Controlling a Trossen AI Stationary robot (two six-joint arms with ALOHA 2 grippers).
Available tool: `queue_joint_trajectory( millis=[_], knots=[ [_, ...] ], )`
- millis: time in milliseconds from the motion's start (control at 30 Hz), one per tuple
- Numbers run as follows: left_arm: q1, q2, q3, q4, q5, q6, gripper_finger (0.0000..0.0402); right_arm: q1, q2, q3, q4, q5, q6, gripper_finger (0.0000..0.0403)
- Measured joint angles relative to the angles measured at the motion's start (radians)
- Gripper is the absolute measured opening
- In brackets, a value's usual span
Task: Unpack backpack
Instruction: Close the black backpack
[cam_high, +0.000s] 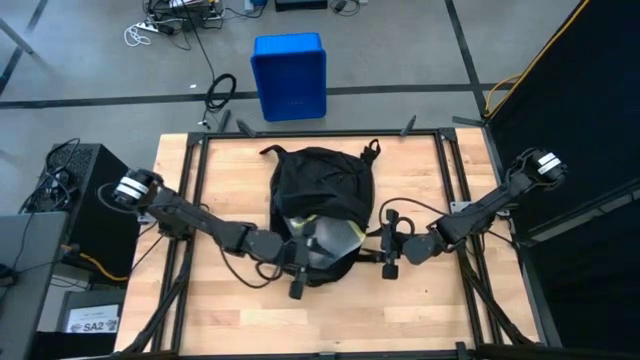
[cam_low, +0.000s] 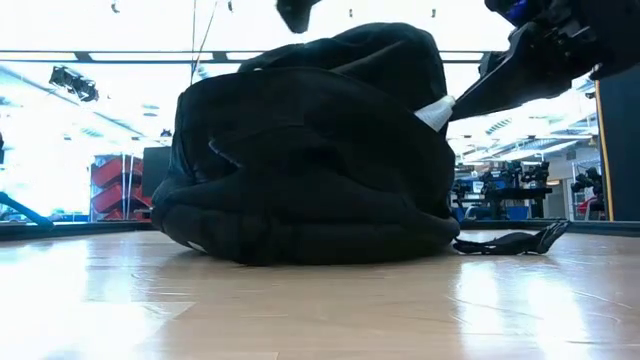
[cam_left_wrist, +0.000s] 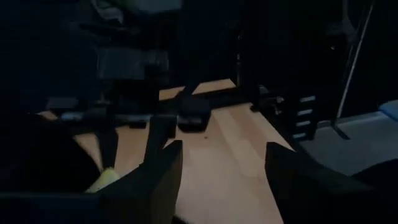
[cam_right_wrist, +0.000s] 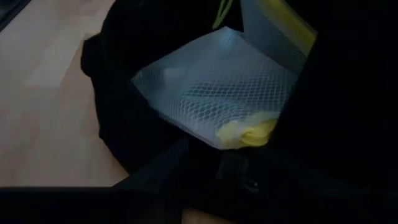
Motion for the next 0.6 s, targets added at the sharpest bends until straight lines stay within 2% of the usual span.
queue_joint_trajectory(
  millis=[133, 367, 500, 600],
  knots=[
    [0.030, 0.116, 0.130, -0.114, 0.000, -0.003, 0.0197, -0.031, 0.000, 0.000, 0.022, -0.047, -0.019, 0.0147],
    [0.072, 0.280, 0.350, -0.357, 0.020, -0.050, 0.0197, -0.063, 0.000, 0.000, 0.026, -0.065, -0.029, 0.0148],
    [0.093, 0.311, 0.407, -0.465, 0.049, -0.109, 0.0197, -0.068, 0.000, 0.000, 0.040, -0.065, -0.044, 0.0147],
    [0.107, 0.318, 0.412, -0.545, 0.006, -0.164, 0.0197, -0.067, 0.000, 0.000, 0.055, -0.065, -0.063, 0.0146]
  ],
)
